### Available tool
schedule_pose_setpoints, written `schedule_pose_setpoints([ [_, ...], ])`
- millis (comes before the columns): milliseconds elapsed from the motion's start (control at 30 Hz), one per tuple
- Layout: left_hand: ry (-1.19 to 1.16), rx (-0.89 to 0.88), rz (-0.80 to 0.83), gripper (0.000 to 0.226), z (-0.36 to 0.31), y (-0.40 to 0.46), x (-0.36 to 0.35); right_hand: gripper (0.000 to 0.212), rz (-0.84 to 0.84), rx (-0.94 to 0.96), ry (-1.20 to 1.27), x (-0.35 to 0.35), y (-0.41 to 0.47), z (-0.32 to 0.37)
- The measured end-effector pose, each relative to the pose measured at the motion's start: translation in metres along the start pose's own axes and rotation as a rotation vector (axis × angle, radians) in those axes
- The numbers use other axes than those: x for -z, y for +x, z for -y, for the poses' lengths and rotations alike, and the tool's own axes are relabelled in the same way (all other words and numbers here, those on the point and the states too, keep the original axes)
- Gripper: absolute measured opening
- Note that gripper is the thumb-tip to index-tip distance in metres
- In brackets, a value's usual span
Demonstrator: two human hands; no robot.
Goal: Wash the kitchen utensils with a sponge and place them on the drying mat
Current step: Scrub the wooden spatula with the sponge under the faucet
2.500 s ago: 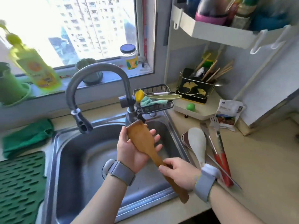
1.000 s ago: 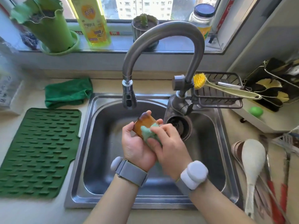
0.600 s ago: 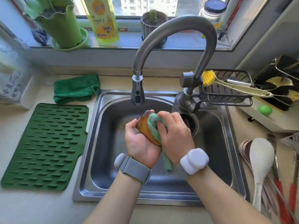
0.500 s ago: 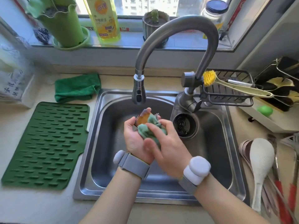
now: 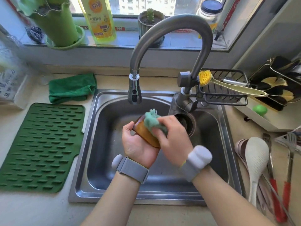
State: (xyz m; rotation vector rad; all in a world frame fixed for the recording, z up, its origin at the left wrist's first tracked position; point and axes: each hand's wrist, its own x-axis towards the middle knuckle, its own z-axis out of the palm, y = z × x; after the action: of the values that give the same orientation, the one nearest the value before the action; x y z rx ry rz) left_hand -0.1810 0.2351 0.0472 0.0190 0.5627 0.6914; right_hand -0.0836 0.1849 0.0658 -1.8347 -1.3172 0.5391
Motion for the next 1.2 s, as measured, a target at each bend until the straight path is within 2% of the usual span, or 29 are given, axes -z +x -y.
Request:
schedule_pose_setpoints([
  [67,0.031,0.001,-0.029,0.078,-0.002,0.000,-0.001,0.028,0.074,0.067,-0.167,-0.004,-0.017,-0.012],
  [133,0.058,-0.018,-0.061,0.067,0.001,0.000,-0.002,0.032,0.046,0.095,-0.253,-0.006,-0.021,-0.016],
  [233,0.046,-0.100,-0.082,0.045,0.004,0.001,-0.005,0.044,0.090,0.085,-0.255,-0.011,-0.020,-0.004],
  [300,0.077,-0.127,-0.087,0.042,0.002,0.000,-0.007,0.037,0.133,0.143,-0.232,-0.012,-0.021,0.002],
  [367,0.092,-0.099,-0.070,0.043,0.001,-0.002,-0.006,0.034,0.142,0.191,-0.263,-0.007,-0.016,-0.003],
  [433,0.074,-0.081,-0.053,0.041,0.004,-0.003,-0.005,0.038,0.113,0.090,-0.276,-0.005,-0.006,-0.009],
  [500,0.079,-0.110,-0.078,0.040,0.006,-0.003,-0.002,0.032,0.091,0.024,-0.244,-0.012,-0.005,-0.001],
  [600,0.121,-0.111,-0.087,0.042,0.004,-0.006,0.001,0.033,0.115,0.163,-0.254,-0.022,-0.002,0.013],
  [667,0.135,-0.079,-0.098,0.044,0.005,-0.008,0.001,0.037,0.093,0.070,-0.236,-0.019,0.011,0.016],
  [734,0.143,-0.111,-0.132,0.044,0.002,-0.009,0.002,0.033,0.057,0.025,-0.165,-0.019,0.015,0.020],
  [834,0.190,-0.148,-0.127,0.047,-0.003,-0.008,0.000,0.032,0.157,0.104,-0.155,-0.022,0.016,0.026],
  [900,0.194,-0.133,-0.153,0.052,-0.003,-0.008,-0.001,0.030,0.126,0.043,-0.196,-0.023,0.024,0.025],
  [967,0.185,-0.133,-0.140,0.049,-0.005,-0.007,-0.003,0.027,0.096,0.066,-0.168,-0.025,0.025,0.028],
  [1067,0.156,-0.138,-0.149,0.054,-0.010,-0.006,-0.003,0.033,0.170,0.096,-0.193,-0.032,0.019,0.035],
  [1134,0.140,-0.124,-0.143,0.058,-0.012,-0.006,-0.002,0.039,0.067,0.033,-0.299,-0.030,0.020,0.034],
  [1200,0.135,-0.148,-0.124,0.054,-0.015,-0.005,-0.004,0.038,0.032,0.097,-0.331,-0.033,0.017,0.035],
])
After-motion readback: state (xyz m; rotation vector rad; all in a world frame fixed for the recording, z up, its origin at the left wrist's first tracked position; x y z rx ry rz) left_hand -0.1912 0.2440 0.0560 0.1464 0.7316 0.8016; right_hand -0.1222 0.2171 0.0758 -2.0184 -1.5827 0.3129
